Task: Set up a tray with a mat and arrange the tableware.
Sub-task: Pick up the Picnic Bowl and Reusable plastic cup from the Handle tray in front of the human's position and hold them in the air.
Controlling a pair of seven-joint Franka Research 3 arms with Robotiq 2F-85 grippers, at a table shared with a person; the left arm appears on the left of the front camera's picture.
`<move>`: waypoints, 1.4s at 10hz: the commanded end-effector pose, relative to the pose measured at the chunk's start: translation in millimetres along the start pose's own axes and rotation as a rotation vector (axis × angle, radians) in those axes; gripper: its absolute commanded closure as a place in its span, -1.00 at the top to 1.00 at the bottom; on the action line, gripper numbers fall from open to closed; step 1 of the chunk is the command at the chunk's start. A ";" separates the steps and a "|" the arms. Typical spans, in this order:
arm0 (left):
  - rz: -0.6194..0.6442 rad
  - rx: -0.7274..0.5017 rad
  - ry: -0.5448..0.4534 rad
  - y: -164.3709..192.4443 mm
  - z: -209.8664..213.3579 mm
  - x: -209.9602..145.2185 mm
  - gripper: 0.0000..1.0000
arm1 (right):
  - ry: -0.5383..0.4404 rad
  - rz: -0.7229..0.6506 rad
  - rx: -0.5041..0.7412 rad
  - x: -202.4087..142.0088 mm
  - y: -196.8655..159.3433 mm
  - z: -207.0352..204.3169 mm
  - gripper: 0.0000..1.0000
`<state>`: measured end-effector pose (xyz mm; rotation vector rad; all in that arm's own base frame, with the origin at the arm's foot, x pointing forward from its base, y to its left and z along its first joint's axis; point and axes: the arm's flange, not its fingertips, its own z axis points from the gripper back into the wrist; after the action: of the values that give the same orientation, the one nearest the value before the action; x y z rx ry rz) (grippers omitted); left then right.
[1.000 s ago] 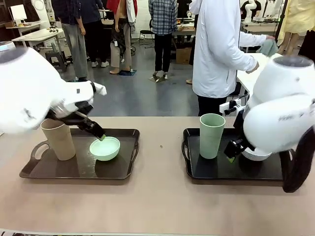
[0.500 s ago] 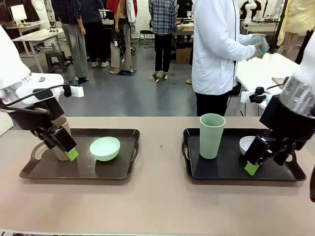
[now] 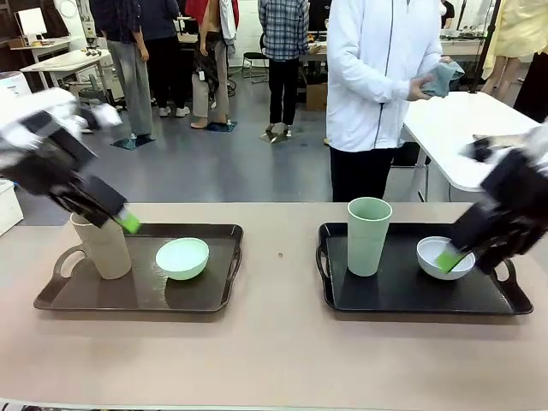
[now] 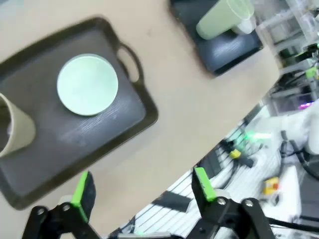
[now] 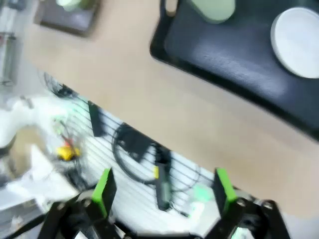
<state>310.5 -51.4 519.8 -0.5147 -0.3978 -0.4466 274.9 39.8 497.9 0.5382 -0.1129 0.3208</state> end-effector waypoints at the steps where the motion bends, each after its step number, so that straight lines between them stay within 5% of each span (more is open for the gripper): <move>1: 0.164 -0.503 -0.249 76.9 1.2 -67.9 1.00 | -0.228 -0.242 0.407 -46.6 -98.2 33.6 1.00; 3: 0.291 -0.707 -0.263 100.3 -31.4 -82.0 1.00 | -0.379 -0.325 0.705 -75.2 -153.3 26.4 1.00; 4: 0.108 -0.284 -0.169 84.1 31.4 -34.9 1.00 | -0.241 -0.461 0.405 -66.1 -137.5 8.2 1.00; 5: 0.108 -0.284 -0.169 84.1 31.4 -34.9 1.00 | -0.227 -0.237 0.411 -80.8 -141.3 53.7 1.00; 6: 0.168 -0.445 -0.230 117.0 21.6 -52.9 1.00 | -0.260 -0.340 0.454 -88.4 -164.8 49.4 1.00; 7: 0.187 -0.587 -0.205 95.0 13.8 -41.4 1.00 | -0.223 -0.241 0.951 -78.8 -148.2 43.4 1.00; 8: 0.335 -0.677 -0.119 90.8 9.2 -39.2 1.00 | -0.184 -0.194 1.010 -74.1 -137.9 31.0 1.00; 9: 0.454 -0.728 -0.085 98.5 5.5 -40.9 1.00 | -0.162 -0.212 0.988 -70.6 -132.3 17.9 1.00; 10: 0.465 -0.739 -0.074 98.9 -4.2 -43.6 1.00 | -0.256 -0.261 0.774 -80.7 -139.1 43.8 1.00; 11: 0.300 -0.681 -0.133 87.4 4.2 -45.7 1.00 | -0.256 -0.261 0.774 -80.7 -139.1 43.8 1.00; 14: 0.300 -0.681 -0.133 87.4 4.2 -45.7 1.00 | -0.256 -0.261 0.774 -80.7 -139.1 43.8 1.00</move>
<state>316.9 33.6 466.3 -1.2444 -0.2543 -0.2303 244.0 -119.2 453.1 1.3745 -0.1539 0.0021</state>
